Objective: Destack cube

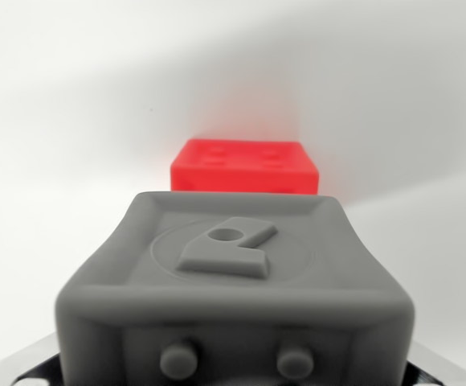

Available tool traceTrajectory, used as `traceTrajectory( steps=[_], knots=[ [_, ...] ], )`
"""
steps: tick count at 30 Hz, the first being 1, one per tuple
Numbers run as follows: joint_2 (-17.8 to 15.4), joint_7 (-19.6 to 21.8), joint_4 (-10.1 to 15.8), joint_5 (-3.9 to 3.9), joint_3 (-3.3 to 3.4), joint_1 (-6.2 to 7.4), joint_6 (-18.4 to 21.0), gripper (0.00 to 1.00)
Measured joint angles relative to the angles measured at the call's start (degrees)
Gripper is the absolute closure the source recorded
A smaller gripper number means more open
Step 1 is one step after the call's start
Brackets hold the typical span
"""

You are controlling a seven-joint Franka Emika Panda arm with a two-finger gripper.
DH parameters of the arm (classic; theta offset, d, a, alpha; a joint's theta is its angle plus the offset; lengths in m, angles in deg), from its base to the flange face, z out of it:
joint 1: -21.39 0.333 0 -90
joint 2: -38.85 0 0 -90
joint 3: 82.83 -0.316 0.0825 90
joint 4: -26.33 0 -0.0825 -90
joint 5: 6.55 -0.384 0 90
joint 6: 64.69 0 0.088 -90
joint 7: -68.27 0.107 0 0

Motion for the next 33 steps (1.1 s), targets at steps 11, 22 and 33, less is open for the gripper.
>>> traceTrajectory(
  steps=[11,22,33],
  knots=[
    [-3.36,0.00,0.09,0.00,0.00,0.00,3.15,1.00],
    [-5.97,0.05,1.51,-0.04,0.13,-0.17,4.57,1.00],
    [-7.75,0.35,5.42,-0.28,0.71,-0.78,2.57,1.00]
  ],
)
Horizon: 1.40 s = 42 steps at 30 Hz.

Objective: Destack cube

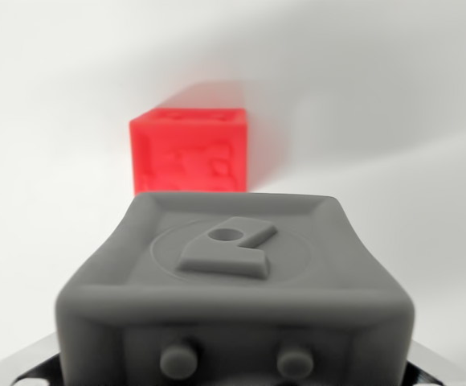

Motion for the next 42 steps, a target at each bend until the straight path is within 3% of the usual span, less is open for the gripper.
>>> traceTrajectory(
  steps=[42],
  knots=[
    [-5.96,0.79,13.45,-1.16,2.23,-2.64,-7.37,1.00]
  ],
)
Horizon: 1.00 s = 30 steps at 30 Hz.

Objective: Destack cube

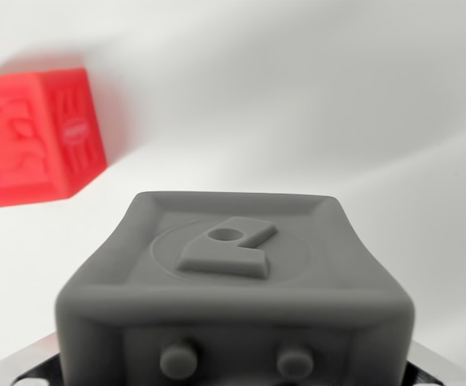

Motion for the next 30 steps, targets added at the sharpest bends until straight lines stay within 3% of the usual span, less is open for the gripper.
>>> traceTrajectory(
  steps=[30],
  knots=[
    [-3.51,0.05,8.57,-0.68,1.59,-2.73,-5.07,1.00]
  ],
)
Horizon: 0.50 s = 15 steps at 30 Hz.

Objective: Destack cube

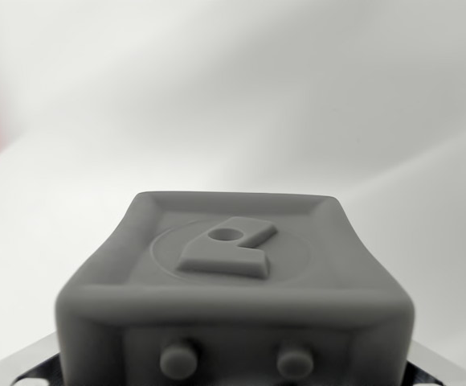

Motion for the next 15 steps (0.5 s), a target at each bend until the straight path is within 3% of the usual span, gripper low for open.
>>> traceTrajectory(
  steps=[15],
  knots=[
    [-1.32,-0.11,3.73,-0.20,0.63,-1.72,-2.38,1.00]
  ],
)
